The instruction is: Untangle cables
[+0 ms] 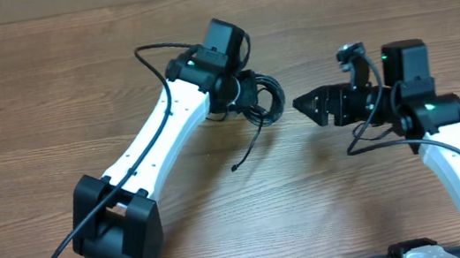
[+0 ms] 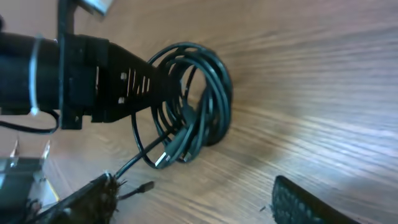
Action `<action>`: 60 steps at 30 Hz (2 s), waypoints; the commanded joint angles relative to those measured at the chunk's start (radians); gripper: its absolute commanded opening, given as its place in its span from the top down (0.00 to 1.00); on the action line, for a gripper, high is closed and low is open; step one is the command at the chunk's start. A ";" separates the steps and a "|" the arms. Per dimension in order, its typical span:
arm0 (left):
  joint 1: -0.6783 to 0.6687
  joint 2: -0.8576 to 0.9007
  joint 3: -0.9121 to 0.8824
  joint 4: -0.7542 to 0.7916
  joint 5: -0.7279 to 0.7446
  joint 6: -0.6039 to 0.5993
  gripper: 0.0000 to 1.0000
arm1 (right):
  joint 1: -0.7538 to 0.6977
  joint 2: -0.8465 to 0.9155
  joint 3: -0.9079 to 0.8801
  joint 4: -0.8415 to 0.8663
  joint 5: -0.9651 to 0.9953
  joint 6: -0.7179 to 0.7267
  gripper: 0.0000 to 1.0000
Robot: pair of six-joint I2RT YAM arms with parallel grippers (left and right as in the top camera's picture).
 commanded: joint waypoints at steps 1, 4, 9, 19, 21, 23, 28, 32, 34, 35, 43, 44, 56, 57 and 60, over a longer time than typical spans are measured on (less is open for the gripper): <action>-0.008 -0.015 0.015 0.006 0.047 0.022 0.96 | 0.021 0.035 0.029 0.006 0.006 -0.002 0.25; -0.008 -0.026 0.015 0.012 0.113 0.022 0.96 | 0.031 0.066 0.029 0.008 0.005 -0.002 0.28; -0.019 -0.045 0.015 0.028 0.151 0.018 0.96 | 0.063 0.122 0.029 0.024 0.005 -0.002 0.30; -0.035 -0.064 0.015 0.015 0.174 0.018 0.96 | 0.093 0.169 0.029 0.031 0.169 -0.001 0.45; -0.035 -0.070 0.015 0.004 0.170 0.019 0.96 | 0.093 0.183 0.029 0.035 0.174 -0.001 0.44; -0.035 -0.077 0.015 -0.003 0.159 0.019 0.96 | 0.093 0.200 0.029 0.040 0.174 0.010 0.45; -0.039 -0.103 0.015 -0.031 0.111 0.019 0.96 | 0.093 0.232 0.029 0.056 0.174 0.055 0.54; -0.039 -0.116 0.015 -0.036 0.110 0.019 0.96 | 0.093 0.234 0.029 0.061 0.174 0.055 0.68; -0.039 -0.116 0.015 -0.037 0.111 0.019 0.96 | 0.093 0.234 0.029 0.059 0.174 0.055 0.82; -0.039 -0.116 0.015 -0.040 0.110 0.019 0.96 | 0.093 0.234 0.029 0.057 0.174 0.056 0.87; -0.040 -0.116 0.015 -0.094 0.000 0.018 0.96 | 0.093 0.234 0.029 0.047 0.237 0.077 0.96; -0.040 -0.116 0.015 -0.101 -0.025 0.018 0.96 | 0.093 0.234 0.029 0.038 0.269 0.077 0.96; -0.039 -0.116 0.015 -0.207 -0.261 -0.005 0.96 | 0.092 0.234 0.029 -0.019 0.589 0.208 0.96; -0.039 -0.116 0.015 -0.213 -0.266 -0.006 0.96 | 0.092 0.233 0.029 -0.023 0.617 0.223 0.96; -0.039 -0.116 0.015 -0.232 -0.301 -0.032 0.96 | 0.092 0.234 0.029 -0.034 0.697 0.274 0.96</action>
